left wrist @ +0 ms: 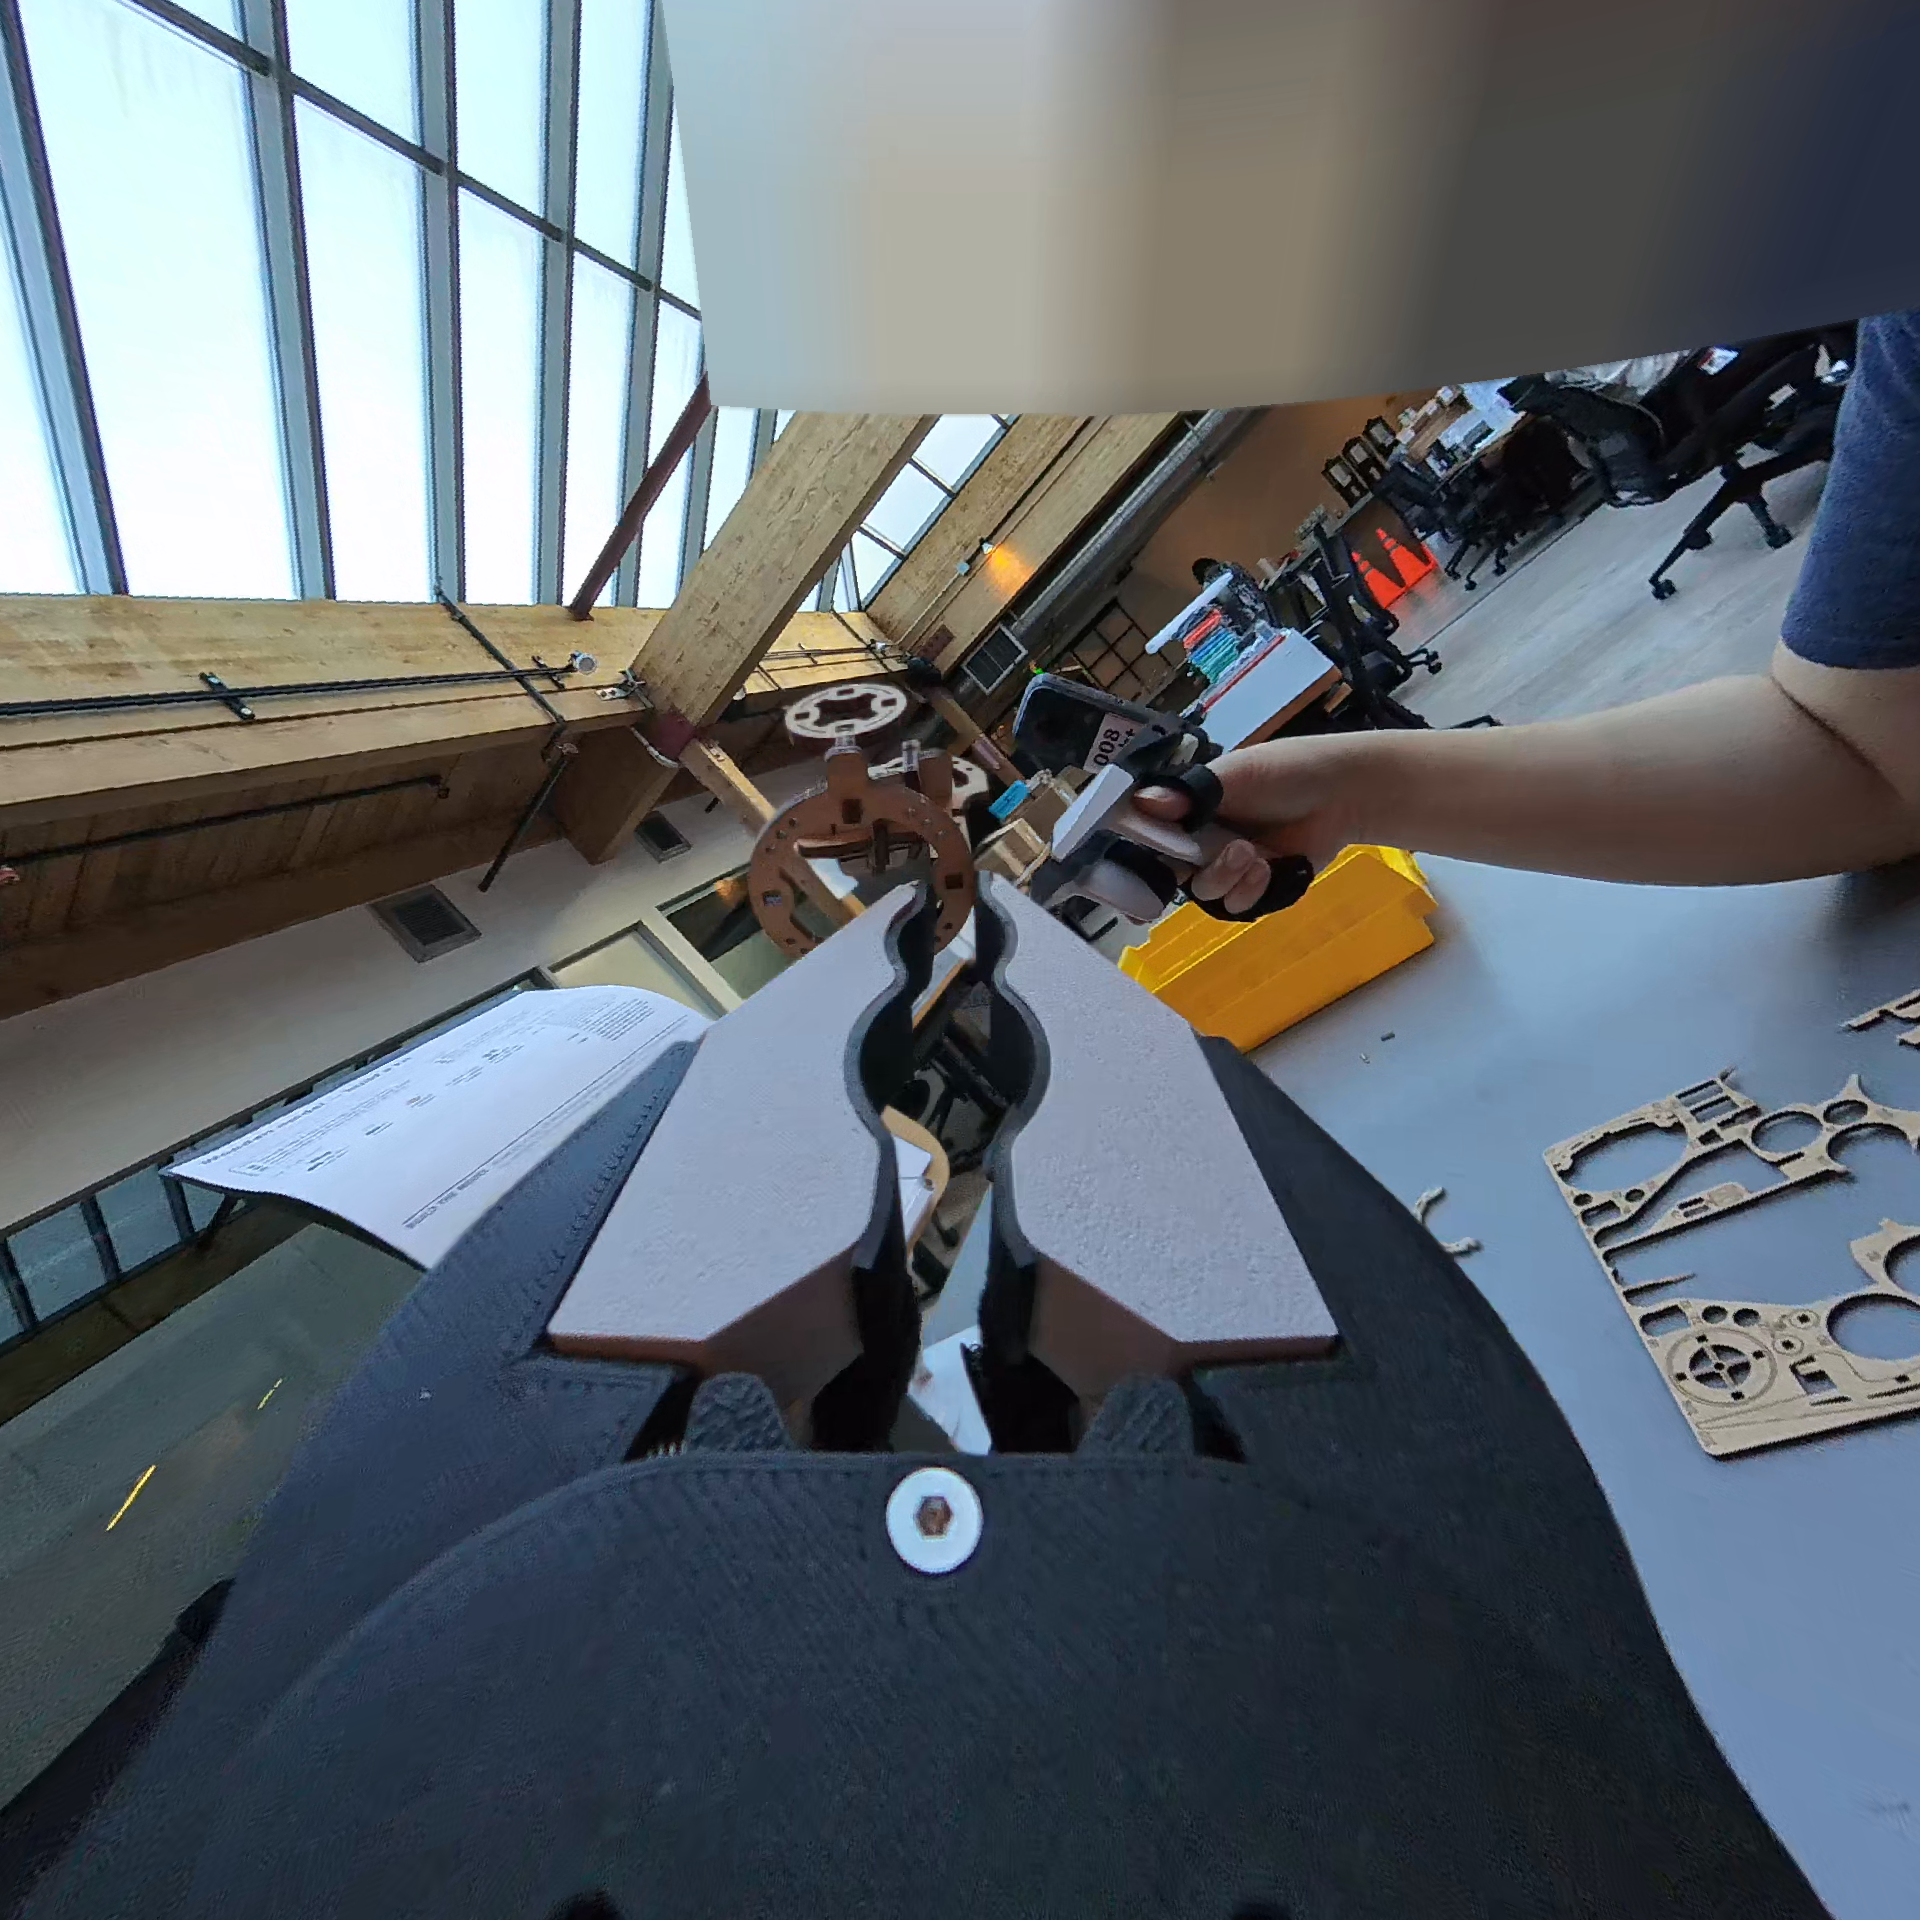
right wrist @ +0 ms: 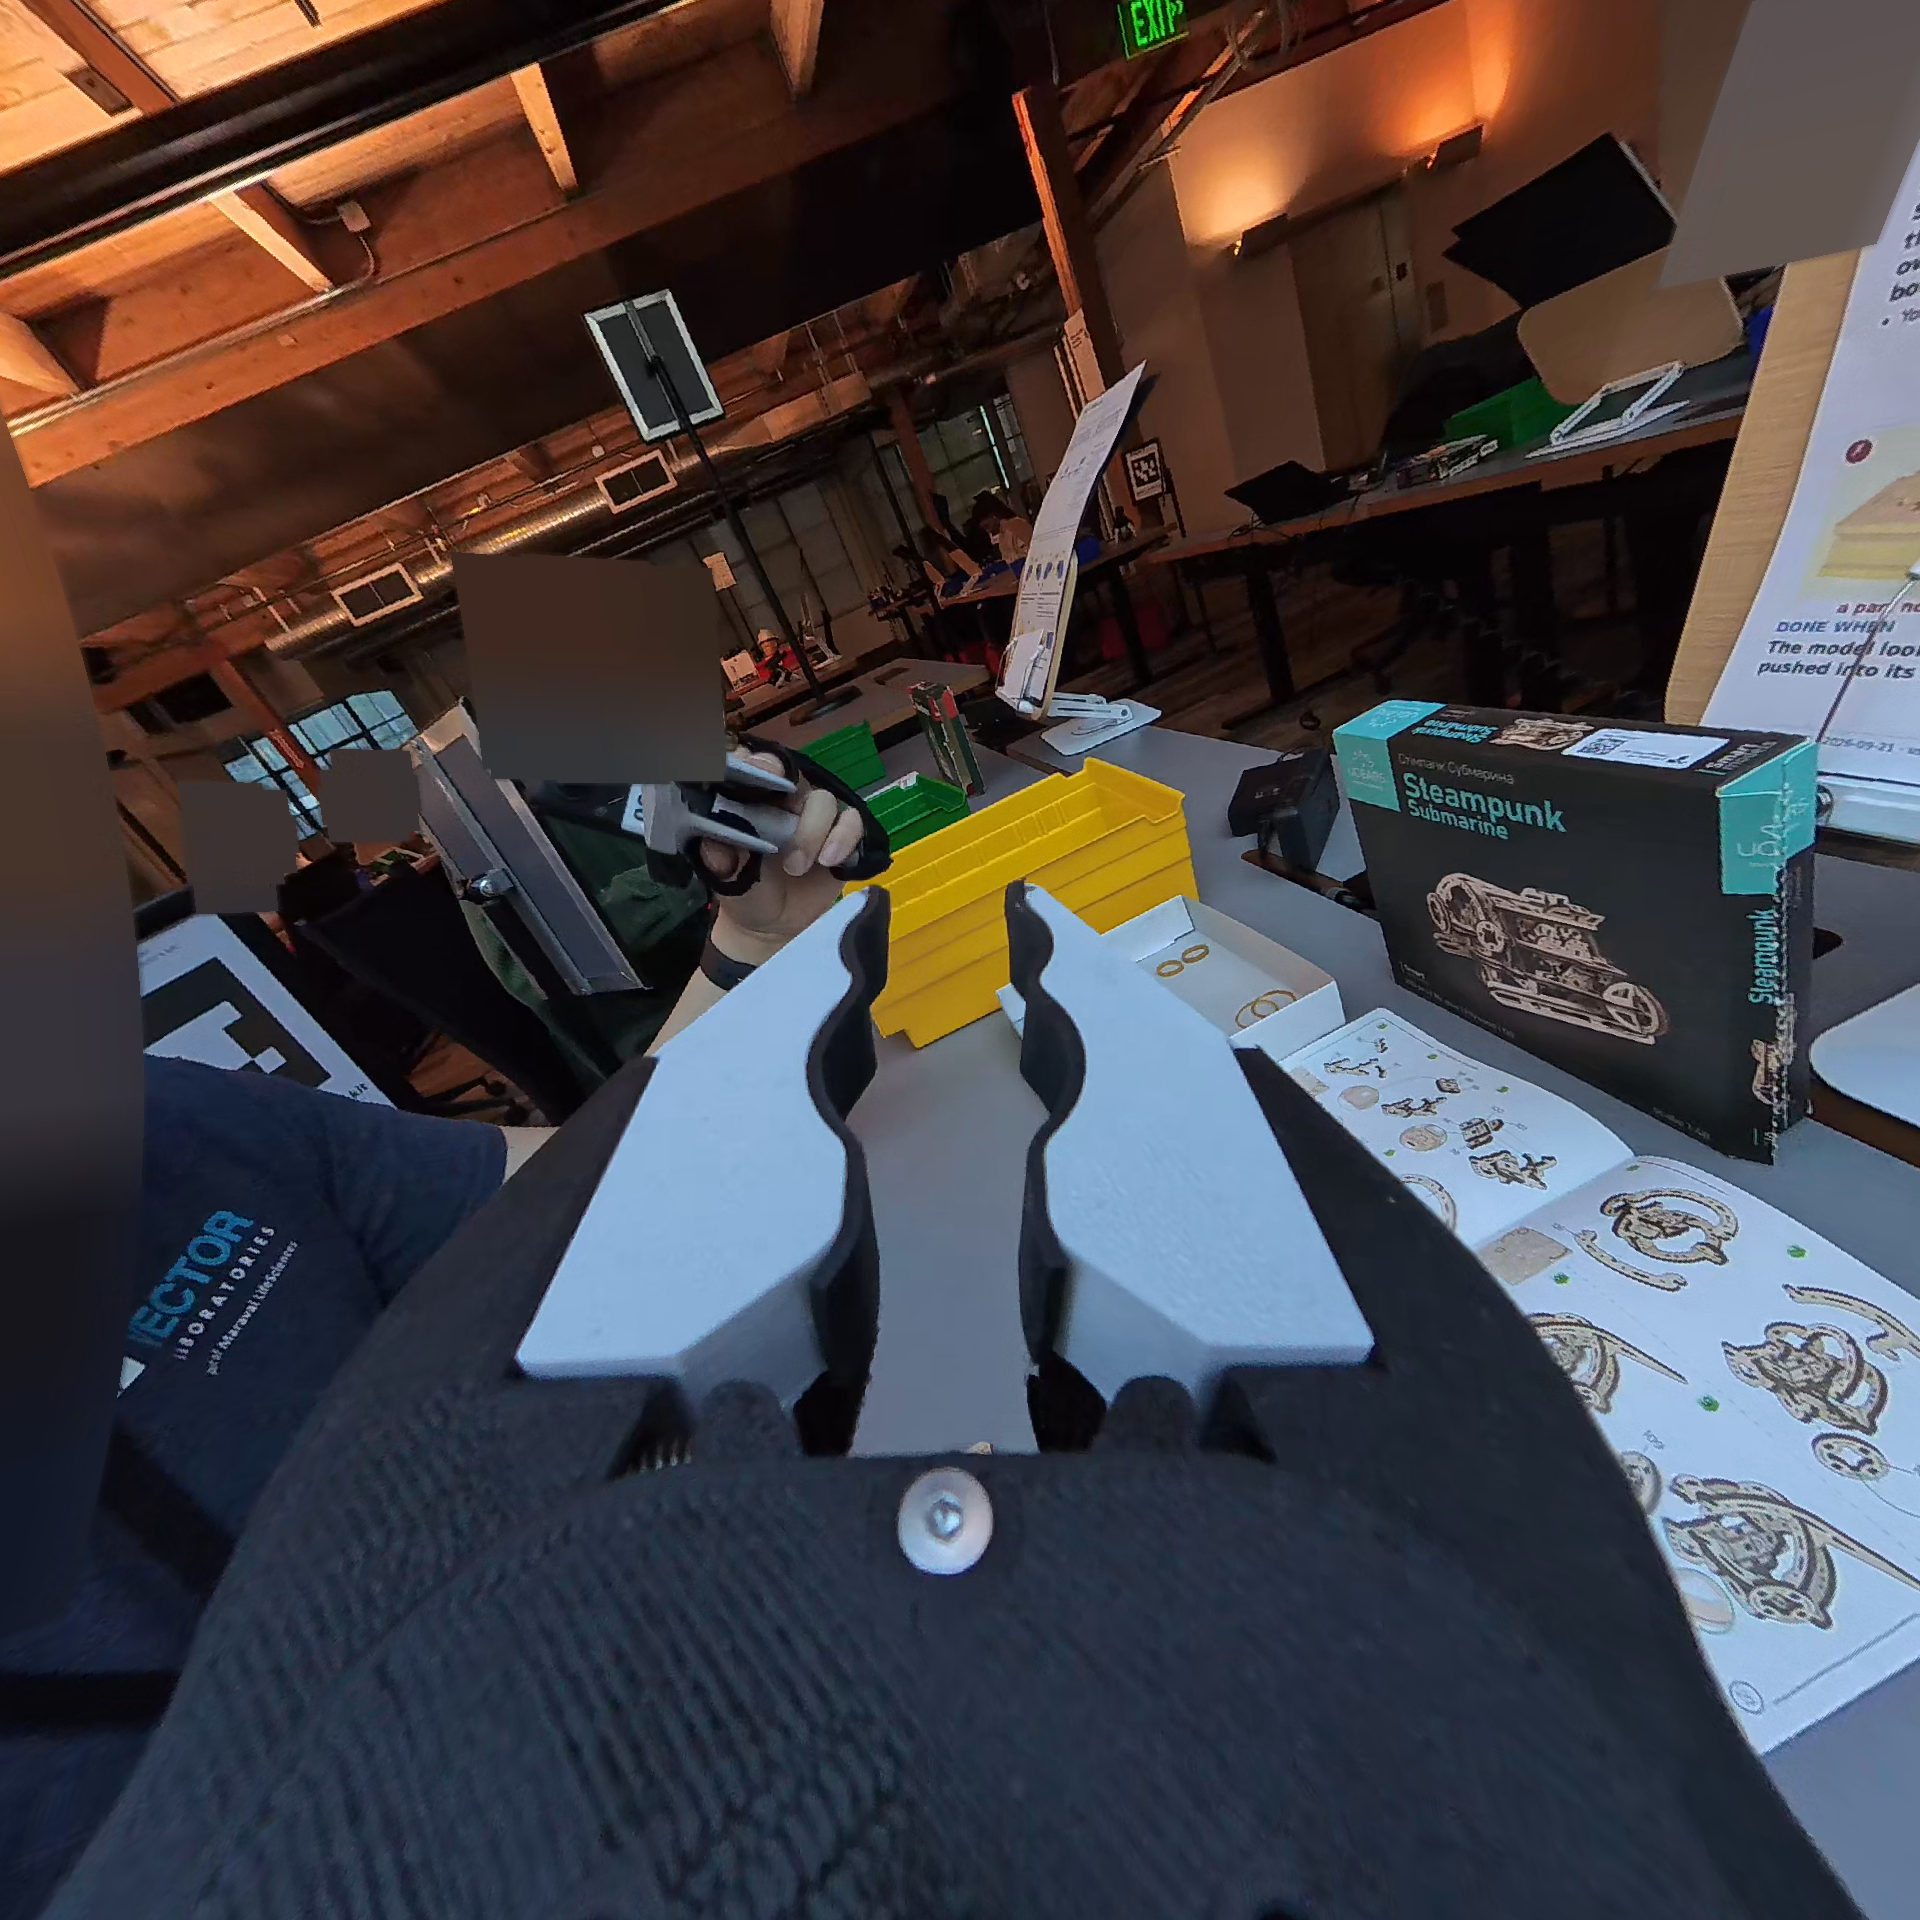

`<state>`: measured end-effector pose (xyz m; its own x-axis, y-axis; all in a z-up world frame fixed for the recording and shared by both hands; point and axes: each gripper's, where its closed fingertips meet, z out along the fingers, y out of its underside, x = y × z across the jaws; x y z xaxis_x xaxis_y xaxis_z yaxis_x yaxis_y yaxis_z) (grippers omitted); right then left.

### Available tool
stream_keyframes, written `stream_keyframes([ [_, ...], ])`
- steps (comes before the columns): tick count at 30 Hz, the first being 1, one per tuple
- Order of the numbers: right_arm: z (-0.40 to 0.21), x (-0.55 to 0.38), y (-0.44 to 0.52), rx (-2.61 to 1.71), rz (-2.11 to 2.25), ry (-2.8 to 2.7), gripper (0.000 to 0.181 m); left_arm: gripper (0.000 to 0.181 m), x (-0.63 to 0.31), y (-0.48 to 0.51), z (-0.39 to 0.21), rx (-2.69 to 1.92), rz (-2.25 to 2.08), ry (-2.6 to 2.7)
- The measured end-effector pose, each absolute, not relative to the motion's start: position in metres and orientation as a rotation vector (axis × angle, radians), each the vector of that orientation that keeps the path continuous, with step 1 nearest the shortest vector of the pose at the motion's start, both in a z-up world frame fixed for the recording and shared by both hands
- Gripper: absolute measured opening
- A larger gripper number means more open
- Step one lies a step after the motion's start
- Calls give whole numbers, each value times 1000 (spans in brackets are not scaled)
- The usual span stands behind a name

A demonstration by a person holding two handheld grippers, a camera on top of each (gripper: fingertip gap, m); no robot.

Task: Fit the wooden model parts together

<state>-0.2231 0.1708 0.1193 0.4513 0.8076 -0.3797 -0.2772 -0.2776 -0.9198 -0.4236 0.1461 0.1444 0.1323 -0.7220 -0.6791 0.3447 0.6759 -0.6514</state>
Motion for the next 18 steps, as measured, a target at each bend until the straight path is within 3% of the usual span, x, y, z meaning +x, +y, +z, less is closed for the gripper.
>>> stream_keyframes([
  [18,113,-222,175,-1529,1118,-485,22,5,-472,100,155,-50,-1166,1187],
])
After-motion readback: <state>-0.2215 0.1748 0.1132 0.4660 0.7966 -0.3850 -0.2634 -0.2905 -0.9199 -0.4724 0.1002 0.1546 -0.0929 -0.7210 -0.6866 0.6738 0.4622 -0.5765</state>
